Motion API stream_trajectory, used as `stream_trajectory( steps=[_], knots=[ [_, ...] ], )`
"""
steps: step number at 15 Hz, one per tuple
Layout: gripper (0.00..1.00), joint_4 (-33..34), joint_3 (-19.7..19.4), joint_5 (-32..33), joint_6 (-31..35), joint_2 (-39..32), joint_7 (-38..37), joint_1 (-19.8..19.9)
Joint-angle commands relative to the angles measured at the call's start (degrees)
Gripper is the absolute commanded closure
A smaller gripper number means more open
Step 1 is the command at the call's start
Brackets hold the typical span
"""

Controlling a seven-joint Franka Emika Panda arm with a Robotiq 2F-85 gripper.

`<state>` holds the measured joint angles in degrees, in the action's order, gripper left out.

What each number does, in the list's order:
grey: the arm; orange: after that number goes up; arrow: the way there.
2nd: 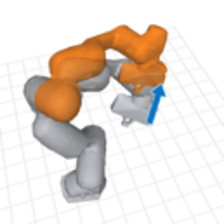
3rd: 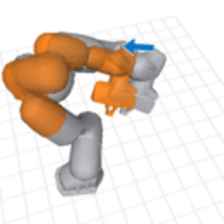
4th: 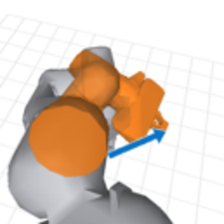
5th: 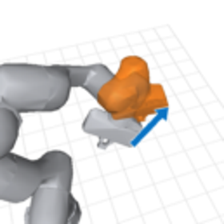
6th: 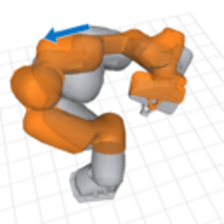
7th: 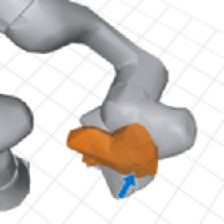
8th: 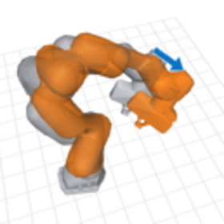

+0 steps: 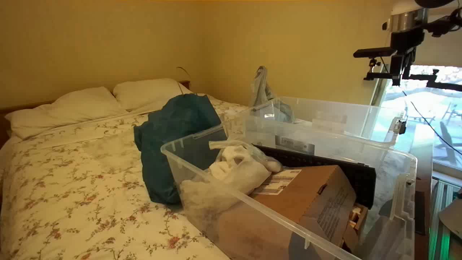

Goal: Move the pen from the plastic box on the right to the one on the left

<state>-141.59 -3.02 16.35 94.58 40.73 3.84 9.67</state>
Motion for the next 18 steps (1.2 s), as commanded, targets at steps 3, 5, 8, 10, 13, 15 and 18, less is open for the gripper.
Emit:
stream_trajectory(
  steps=[3, 5, 8, 10, 13, 15, 18],
  knots=[
    [0.00, 0.9, -0.2, 0.4, -0.5, -0.9, -3.0, -1.1],
    [0.00, 3.8, 1.6, -4.9, -2.0, -3.9, -7.2, -2.9],
    [0.00, 7.3, 2.6, -13.7, -1.1, -8.4, -12.0, -5.6],
    [0.00, 8.2, 3.5, -16.8, 3.0, -11.9, -14.2, -6.7],
    [0.00, 7.7, 5.7, -15.6, 12.4, -17.2, -18.9, -6.4],
    [0.00, 7.1, 8.4, -12.0, 18.7, -20.5, -22.1, -6.6],
    [0.00, 6.2, 8.1, -11.4, 19.3, -20.7, -22.0, -7.3]
  ],
)
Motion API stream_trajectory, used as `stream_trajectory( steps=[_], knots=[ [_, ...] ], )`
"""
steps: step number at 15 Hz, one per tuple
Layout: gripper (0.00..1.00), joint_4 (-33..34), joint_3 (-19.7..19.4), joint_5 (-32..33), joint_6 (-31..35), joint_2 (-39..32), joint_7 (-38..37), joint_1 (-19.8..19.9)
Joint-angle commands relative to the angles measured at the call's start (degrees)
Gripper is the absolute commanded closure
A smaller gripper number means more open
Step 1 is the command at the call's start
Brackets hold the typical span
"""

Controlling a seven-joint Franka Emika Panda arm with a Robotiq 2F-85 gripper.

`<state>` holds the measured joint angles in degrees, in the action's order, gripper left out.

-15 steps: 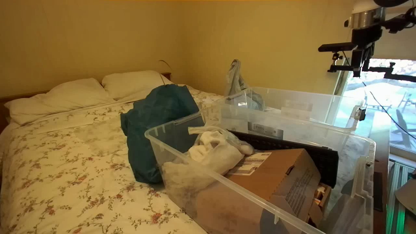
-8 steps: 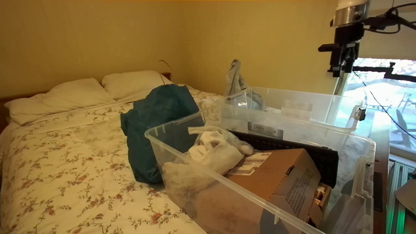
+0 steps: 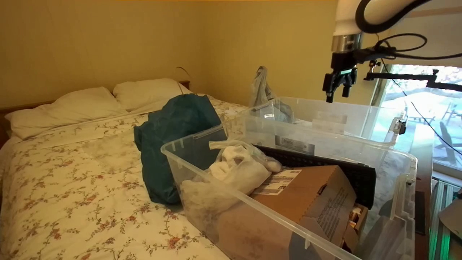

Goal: Move the pen from the plastic box on the right to the one on the left

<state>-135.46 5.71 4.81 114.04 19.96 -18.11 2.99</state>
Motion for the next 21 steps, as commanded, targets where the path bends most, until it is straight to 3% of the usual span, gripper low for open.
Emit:
stream_trajectory(
  steps=[1, 5, 9, 14, 17, 18, 19, 21],
  knots=[
    [0.00, 0.1, 0.4, 1.5, 0.9, -1.7, -1.9, -0.8],
    [0.00, 0.4, 1.1, 2.6, 1.7, -3.8, -3.3, -0.9],
    [0.00, 3.8, 1.0, 1.1, 5.3, -17.4, -5.5, -1.0],
    [0.00, 10.8, -1.6, 1.4, 6.8, -35.0, -14.4, -2.4],
    [0.00, 18.6, -5.4, -0.5, 5.2, -45.1, -15.8, -3.2],
    [0.00, 21.8, -6.3, -1.8, 1.1, -47.7, -15.7, -3.4],
    [0.00, 14.3, -6.4, -0.4, 6.2, -41.5, -13.7, -4.2],
    [0.00, 18.7, -7.7, -1.3, 4.0, -46.2, -13.6, -4.2]
  ],
)
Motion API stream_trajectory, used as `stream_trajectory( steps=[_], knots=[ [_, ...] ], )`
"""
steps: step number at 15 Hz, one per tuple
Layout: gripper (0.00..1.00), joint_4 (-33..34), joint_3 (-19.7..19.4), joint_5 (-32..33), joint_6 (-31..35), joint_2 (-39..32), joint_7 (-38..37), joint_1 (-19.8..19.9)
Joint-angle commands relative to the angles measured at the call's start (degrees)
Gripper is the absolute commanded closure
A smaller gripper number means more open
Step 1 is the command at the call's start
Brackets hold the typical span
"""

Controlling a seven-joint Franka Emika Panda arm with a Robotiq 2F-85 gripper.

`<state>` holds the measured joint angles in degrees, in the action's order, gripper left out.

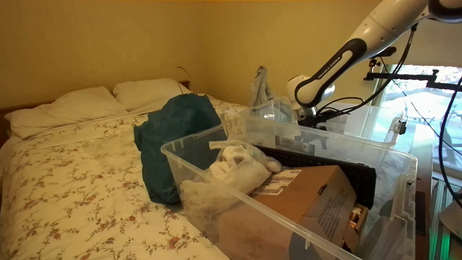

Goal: Move the pen from the plastic box on the right to the one on the left

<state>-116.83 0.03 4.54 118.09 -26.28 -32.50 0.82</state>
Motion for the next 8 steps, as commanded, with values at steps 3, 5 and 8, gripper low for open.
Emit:
stream_trajectory(
  steps=[3, 5, 8],
  knots=[
    [0.00, -2.6, -1.9, -2.4, 7.2, 0.5, 6.6, -0.3],
    [0.00, -4.5, -1.9, -5.3, 11.3, 0.2, 12.0, 1.8],
    [0.00, -6.2, -2.1, -11.7, 14.1, -0.9, 18.7, 5.2]
  ],
)
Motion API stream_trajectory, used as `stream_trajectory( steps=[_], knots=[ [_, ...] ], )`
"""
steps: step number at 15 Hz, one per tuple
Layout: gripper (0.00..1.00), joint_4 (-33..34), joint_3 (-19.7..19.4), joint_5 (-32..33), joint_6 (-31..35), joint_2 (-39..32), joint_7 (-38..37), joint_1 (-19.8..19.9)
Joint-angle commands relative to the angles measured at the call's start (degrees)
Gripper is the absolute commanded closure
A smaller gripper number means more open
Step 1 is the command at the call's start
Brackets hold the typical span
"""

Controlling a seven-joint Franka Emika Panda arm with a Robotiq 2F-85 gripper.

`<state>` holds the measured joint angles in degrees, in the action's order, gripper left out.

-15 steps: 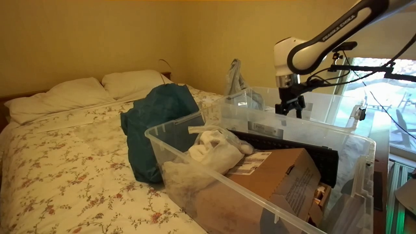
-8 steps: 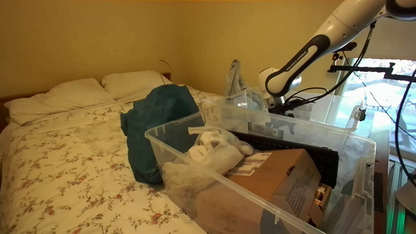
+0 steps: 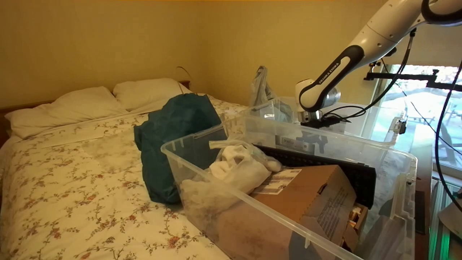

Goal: Move the pen from the plastic box on the right to the one on the left

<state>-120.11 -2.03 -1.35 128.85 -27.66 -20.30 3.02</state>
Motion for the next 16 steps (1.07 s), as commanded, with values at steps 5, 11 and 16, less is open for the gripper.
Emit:
stream_trajectory(
  steps=[5, 11, 16],
  knots=[
    [0.00, -7.3, 1.5, -15.2, 8.5, 2.9, 11.3, 4.6],
    [0.00, -10.4, 1.0, -14.9, 19.2, 2.9, 6.6, 0.2],
    [0.00, -10.8, -2.9, -10.5, 28.0, 0.8, -2.3, -5.9]
  ],
)
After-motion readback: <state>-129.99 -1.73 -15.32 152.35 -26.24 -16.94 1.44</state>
